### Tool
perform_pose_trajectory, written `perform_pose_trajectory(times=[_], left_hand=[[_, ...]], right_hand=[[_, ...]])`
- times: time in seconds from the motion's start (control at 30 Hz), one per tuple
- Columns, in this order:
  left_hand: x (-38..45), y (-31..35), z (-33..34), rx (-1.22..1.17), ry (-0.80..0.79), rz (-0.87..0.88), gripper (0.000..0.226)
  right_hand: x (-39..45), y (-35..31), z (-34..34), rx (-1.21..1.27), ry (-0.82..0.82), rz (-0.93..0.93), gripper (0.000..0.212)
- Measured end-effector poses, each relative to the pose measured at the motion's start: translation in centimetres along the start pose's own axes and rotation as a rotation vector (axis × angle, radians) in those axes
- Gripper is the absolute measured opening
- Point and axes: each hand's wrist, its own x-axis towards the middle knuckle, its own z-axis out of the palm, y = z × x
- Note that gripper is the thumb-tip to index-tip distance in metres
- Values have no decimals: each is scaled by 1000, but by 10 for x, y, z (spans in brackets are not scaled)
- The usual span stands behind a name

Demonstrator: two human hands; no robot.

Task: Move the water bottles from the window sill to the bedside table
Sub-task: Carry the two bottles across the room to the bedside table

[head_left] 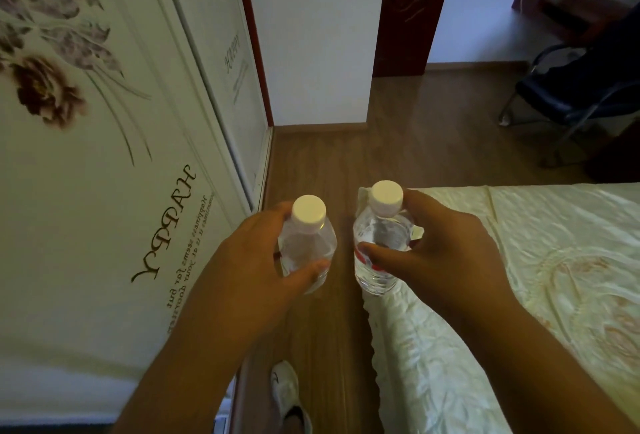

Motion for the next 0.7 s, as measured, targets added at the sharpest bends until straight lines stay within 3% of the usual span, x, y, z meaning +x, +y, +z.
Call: perform_pose_trajectory(times=[0.27, 0.7], left_hand=[[97, -34, -11, -62, -53, 28, 75], [238, -100, -60, -66, -58, 46, 75]], right_hand=[[83, -21, 21, -34, 10, 69, 73], [207, -79, 66, 37, 87, 33, 82]])
